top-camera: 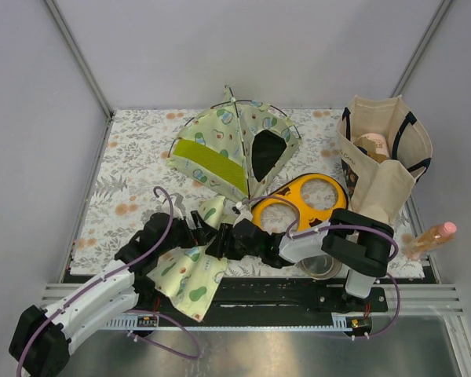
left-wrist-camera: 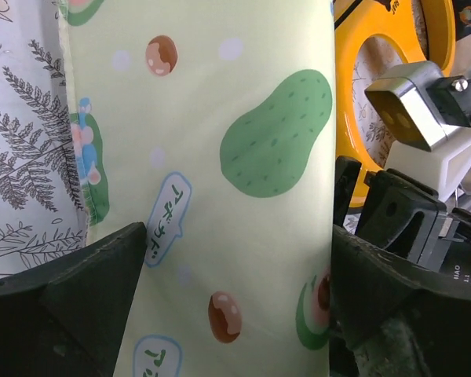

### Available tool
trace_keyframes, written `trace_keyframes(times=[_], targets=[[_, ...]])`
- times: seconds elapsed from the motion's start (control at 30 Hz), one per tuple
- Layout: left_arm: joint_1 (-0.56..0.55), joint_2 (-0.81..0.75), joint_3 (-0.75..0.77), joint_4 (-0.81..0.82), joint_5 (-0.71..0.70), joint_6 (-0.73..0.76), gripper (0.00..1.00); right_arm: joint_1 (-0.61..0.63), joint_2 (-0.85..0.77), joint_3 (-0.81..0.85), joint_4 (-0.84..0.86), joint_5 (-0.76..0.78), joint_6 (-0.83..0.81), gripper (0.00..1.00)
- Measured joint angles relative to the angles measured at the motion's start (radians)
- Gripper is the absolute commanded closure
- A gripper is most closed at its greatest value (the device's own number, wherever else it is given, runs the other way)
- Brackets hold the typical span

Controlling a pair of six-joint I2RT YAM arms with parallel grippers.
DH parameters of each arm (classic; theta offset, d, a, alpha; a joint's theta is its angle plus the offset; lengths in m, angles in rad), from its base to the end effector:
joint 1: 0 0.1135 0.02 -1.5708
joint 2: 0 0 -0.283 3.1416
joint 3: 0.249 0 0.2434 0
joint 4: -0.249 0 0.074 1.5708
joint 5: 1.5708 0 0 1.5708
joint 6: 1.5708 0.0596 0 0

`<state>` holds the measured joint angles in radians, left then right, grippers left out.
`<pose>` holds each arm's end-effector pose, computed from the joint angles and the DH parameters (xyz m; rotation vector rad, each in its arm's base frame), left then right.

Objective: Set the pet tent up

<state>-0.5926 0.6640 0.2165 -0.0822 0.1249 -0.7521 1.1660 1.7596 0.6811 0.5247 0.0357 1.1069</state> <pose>0.1208 -0.0903 0.1726 -0.0983 2.2371 -0.9085 0.1402 0.3219 0.1417 -0.0473 2.4163 1.2038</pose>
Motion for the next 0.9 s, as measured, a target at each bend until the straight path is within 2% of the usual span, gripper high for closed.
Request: trace_keyframes(times=[0.03,0.07,0.2,0.23,0.27,0.37,0.53,0.6,0.73,0.9], targets=[[-0.007,0.0,0.003,-0.005,-0.011,0.003,0.07,0.0,-0.004,0.0,-0.008,0.0,-0.01,0.4],[-0.014,0.0,0.008,-0.014,-0.024,0.008,0.16,0.0,-0.008,0.0,-0.016,0.0,-0.015,0.4],[-0.041,0.009,0.017,-0.042,-0.043,0.02,0.6,0.0,-0.023,0.0,-0.04,0.005,-0.035,0.4],[-0.045,0.014,0.022,-0.049,-0.051,0.022,0.75,0.0,-0.027,0.0,-0.048,0.006,-0.039,0.4],[-0.045,0.019,0.03,-0.058,-0.065,0.027,0.84,0.0,-0.031,0.0,-0.055,0.007,-0.042,0.4],[-0.044,0.026,0.056,-0.087,-0.102,0.036,1.0,0.0,-0.064,-0.002,-0.107,0.021,-0.061,0.35],[-0.05,0.028,0.119,-0.208,-0.14,0.056,1.0,-0.001,-0.192,-0.007,-0.261,0.07,-0.142,0.12],[-0.053,0.024,0.16,-0.269,-0.158,0.066,1.0,-0.002,-0.269,0.003,-0.359,0.09,-0.193,0.07],[-0.055,-0.011,0.262,-0.385,-0.206,0.089,1.0,-0.004,-0.467,0.066,-0.588,0.161,-0.32,0.05],[-0.055,-0.069,0.362,-0.485,-0.251,0.094,1.0,-0.078,-0.665,0.167,-0.741,0.277,-0.457,0.08]])
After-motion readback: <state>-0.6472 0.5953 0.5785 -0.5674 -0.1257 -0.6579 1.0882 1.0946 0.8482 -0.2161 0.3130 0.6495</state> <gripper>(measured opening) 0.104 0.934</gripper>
